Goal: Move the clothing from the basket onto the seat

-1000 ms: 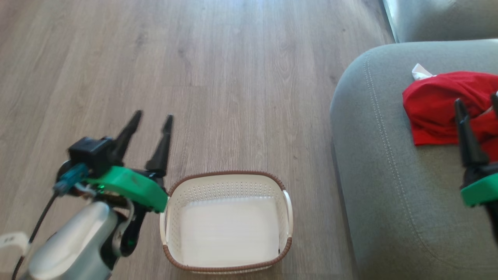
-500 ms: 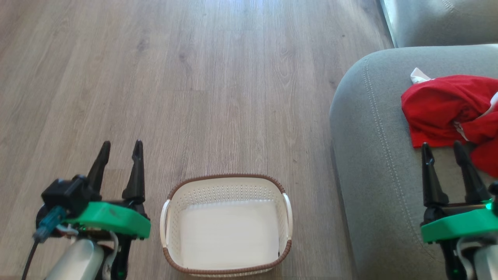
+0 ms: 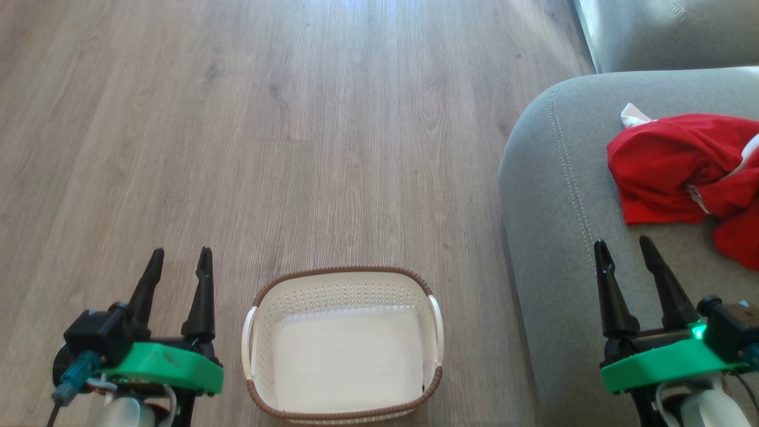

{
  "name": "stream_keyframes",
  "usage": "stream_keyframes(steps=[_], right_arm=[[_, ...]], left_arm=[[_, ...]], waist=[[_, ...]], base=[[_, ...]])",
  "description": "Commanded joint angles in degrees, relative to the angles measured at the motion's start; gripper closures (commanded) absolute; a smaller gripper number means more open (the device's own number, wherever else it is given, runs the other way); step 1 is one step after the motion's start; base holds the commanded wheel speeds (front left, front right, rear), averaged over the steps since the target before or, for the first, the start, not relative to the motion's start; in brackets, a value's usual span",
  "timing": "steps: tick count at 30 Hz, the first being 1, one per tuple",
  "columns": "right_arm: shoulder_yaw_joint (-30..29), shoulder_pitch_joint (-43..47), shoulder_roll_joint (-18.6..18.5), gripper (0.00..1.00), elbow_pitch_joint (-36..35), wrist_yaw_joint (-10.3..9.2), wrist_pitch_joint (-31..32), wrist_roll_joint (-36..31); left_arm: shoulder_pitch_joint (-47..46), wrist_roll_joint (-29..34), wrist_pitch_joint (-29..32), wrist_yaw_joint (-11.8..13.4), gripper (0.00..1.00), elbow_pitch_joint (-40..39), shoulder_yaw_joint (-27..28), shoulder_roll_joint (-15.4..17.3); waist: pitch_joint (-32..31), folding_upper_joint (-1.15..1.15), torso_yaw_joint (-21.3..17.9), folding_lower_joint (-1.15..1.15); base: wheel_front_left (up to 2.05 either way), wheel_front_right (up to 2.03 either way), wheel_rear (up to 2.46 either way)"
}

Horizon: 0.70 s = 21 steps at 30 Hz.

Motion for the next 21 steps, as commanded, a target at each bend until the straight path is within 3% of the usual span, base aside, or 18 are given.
stream_keyframes(steps=[1,12,21], right_arm=[[1.4,-1.5,-0.6,0.0,-2.3,-0.01,-0.6,-0.3],[1.5,-1.5,-0.5,0.0,-3.1,-0.01,-0.6,-0.5],[1.1,-1.5,-0.3,0.0,-3.3,-0.01,-0.6,-0.6]], left_arm=[[-1.5,0.9,-0.6,-0.4,0.0,-1.5,3.1,0.1],[-0.8,7.1,-0.6,-5.3,0.0,0.3,8.4,-4.9],[-0.7,10.4,-0.6,-7.6,0.0,0.3,10.7,-7.3]], waist=[[0.0,0.0,-0.1,0.0],[0.0,0.0,-0.5,0.0],[0.1,0.0,-0.6,0.0]], base=[[0.0,0.0,0.0],[0.0,0.0,0.0],[0.0,0.0,0.0]])
